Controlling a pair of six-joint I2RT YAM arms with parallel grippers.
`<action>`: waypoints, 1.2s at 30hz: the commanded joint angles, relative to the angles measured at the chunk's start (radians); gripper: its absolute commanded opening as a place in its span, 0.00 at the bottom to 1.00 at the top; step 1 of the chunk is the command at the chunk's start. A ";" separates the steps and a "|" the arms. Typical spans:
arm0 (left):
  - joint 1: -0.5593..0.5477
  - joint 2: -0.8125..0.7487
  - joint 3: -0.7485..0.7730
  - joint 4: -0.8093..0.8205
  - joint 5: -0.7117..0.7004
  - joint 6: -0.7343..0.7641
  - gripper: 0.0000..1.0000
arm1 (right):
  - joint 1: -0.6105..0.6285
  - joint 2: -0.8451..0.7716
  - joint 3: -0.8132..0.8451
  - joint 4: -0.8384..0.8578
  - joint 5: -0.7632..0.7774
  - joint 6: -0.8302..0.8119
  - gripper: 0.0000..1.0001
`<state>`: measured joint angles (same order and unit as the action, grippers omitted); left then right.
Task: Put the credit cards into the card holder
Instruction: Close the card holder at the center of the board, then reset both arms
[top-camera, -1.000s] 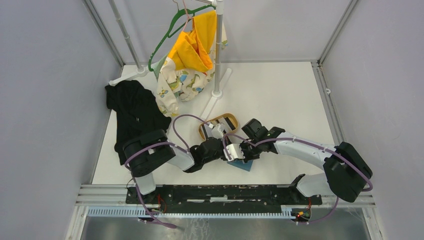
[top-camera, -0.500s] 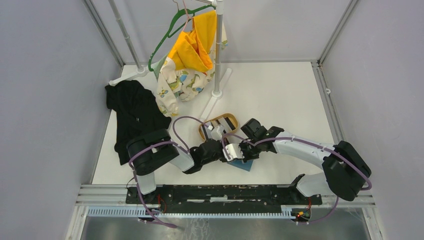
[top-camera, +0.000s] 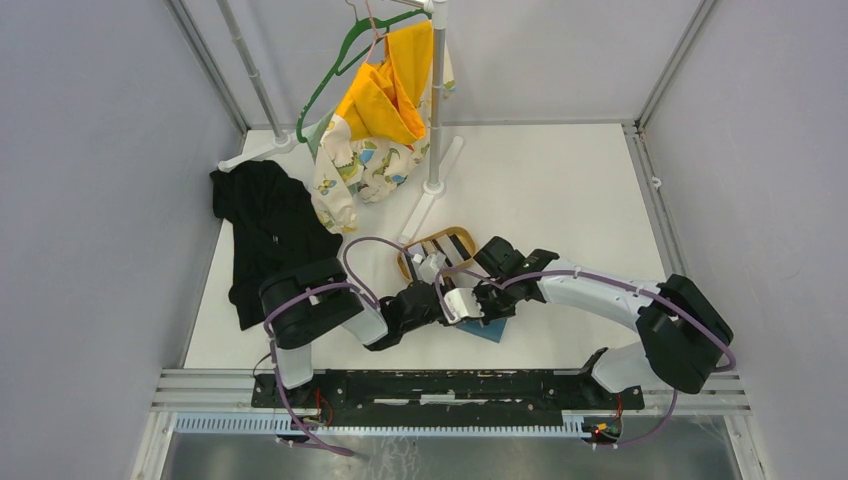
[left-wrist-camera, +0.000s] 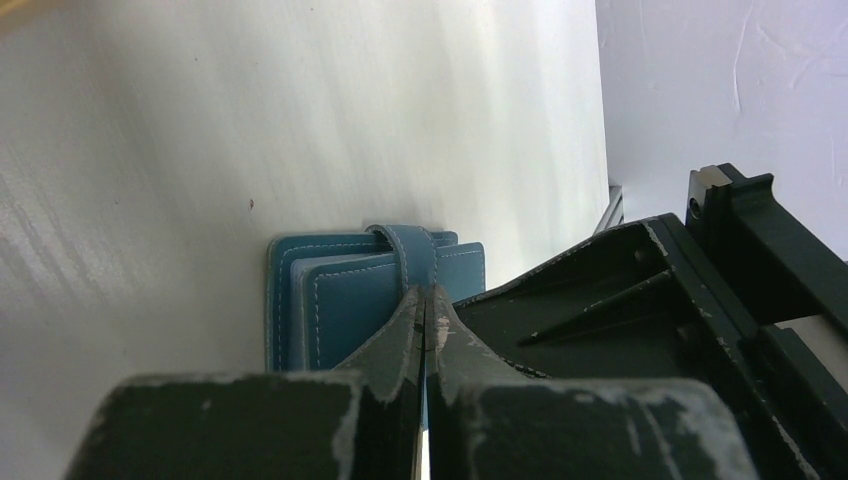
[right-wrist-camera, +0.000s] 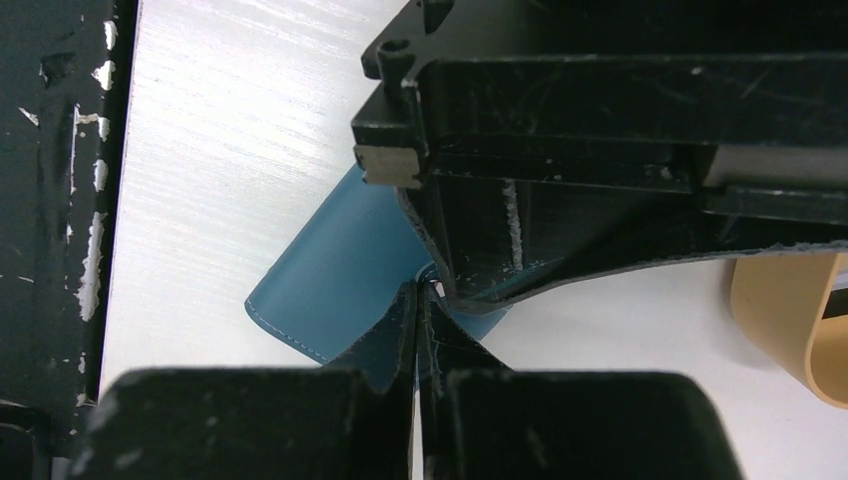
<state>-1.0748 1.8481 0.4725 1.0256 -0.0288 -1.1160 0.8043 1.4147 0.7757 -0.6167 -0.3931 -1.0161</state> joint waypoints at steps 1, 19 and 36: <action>-0.022 0.044 -0.023 -0.036 0.002 -0.021 0.02 | 0.027 0.070 -0.014 -0.042 0.031 -0.005 0.00; -0.016 -0.217 0.071 -0.337 -0.077 0.190 0.17 | -0.238 -0.308 0.045 -0.127 -0.185 -0.071 0.53; -0.018 -0.915 0.340 -1.217 -0.470 0.574 0.99 | -0.580 -0.675 0.123 0.306 -0.084 0.577 0.98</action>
<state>-1.0935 1.0348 0.7189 0.0700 -0.3435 -0.6540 0.2295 0.8055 0.8127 -0.4690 -0.5167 -0.6762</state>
